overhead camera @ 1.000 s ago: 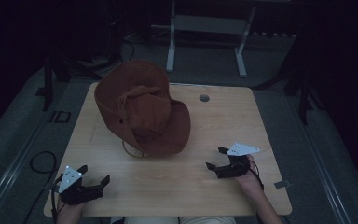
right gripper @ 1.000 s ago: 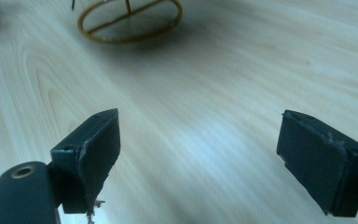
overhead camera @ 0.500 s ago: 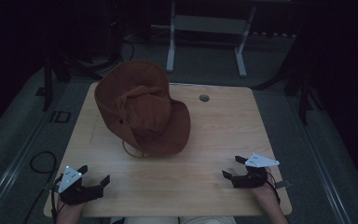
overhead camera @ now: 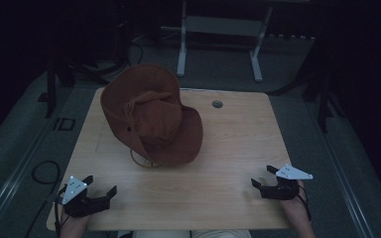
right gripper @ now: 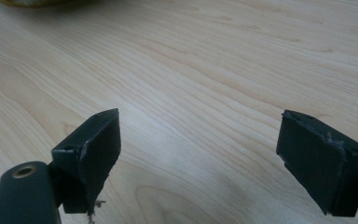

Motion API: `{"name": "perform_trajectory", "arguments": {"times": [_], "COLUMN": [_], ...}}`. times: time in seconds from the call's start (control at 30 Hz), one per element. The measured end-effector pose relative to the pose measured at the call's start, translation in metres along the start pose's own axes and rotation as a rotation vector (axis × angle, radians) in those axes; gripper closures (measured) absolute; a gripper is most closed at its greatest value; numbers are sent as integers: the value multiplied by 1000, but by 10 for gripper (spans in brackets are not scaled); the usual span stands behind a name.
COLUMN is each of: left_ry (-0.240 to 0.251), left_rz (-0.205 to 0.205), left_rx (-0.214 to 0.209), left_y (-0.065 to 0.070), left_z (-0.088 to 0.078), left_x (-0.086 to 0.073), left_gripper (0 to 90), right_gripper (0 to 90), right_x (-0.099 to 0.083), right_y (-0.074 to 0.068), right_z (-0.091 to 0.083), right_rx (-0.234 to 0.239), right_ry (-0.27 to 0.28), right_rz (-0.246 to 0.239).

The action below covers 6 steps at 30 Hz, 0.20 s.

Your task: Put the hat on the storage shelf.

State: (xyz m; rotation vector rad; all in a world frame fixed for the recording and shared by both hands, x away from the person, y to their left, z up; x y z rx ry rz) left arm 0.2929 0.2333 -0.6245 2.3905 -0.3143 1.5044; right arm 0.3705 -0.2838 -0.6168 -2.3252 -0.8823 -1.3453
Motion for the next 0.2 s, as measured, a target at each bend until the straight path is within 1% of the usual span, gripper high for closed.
{"name": "perform_trajectory", "arguments": {"times": [0.1,0.2], "left_ry": [-2,-6], "left_rz": [3,4], "left_rx": [2,1], "left_y": [0,0], "left_z": [0,1], "left_x": [0,-1], "left_gripper": [22,22], "right_gripper": [135,134], "right_x": [0,0], "right_y": [0,1], "right_z": [1,0], "right_rx": [1,0], "right_ry": [-3,0], "right_rz": [-3,5]}}
Point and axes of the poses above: each handheld gripper's, and its own axes: z roughly forward along the jaws, x roughly out of its top, y roughly to its right, the point moved 10 cm from there along z, roughly forward along the jaws
